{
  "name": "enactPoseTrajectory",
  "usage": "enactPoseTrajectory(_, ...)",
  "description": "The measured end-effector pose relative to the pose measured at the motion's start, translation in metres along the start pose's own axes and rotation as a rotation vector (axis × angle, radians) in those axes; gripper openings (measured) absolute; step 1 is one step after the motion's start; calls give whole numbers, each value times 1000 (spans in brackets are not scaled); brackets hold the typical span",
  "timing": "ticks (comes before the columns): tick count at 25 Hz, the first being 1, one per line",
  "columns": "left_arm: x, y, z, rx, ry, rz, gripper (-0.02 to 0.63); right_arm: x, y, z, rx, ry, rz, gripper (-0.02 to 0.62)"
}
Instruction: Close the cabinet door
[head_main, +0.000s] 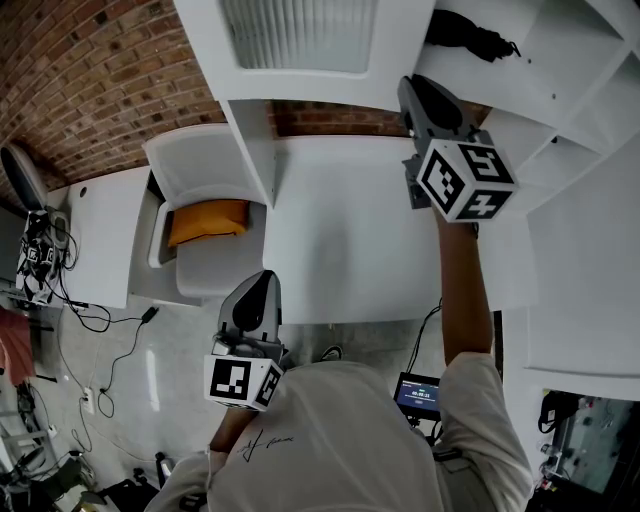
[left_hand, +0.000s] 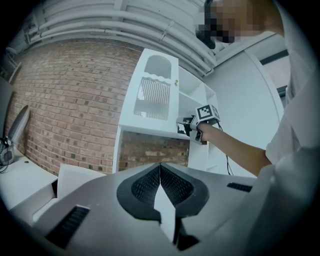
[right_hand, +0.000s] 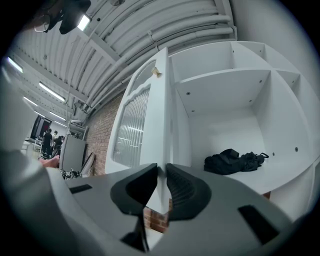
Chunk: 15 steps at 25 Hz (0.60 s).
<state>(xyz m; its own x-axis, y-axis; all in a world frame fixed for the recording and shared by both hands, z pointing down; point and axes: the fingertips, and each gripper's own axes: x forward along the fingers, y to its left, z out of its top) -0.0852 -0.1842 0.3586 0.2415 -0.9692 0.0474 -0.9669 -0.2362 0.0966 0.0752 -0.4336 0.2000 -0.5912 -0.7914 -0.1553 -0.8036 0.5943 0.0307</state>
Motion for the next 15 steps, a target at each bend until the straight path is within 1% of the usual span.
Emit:
enactPoseTrajectory(9,-2,1,0,-4,-2,6,15,5,-3,-1,0,3,-15,64)
enactPoseTrajectory(15,-5,9,1,-12,-5,29,15,9,-6,-2,0,5,-18,64)
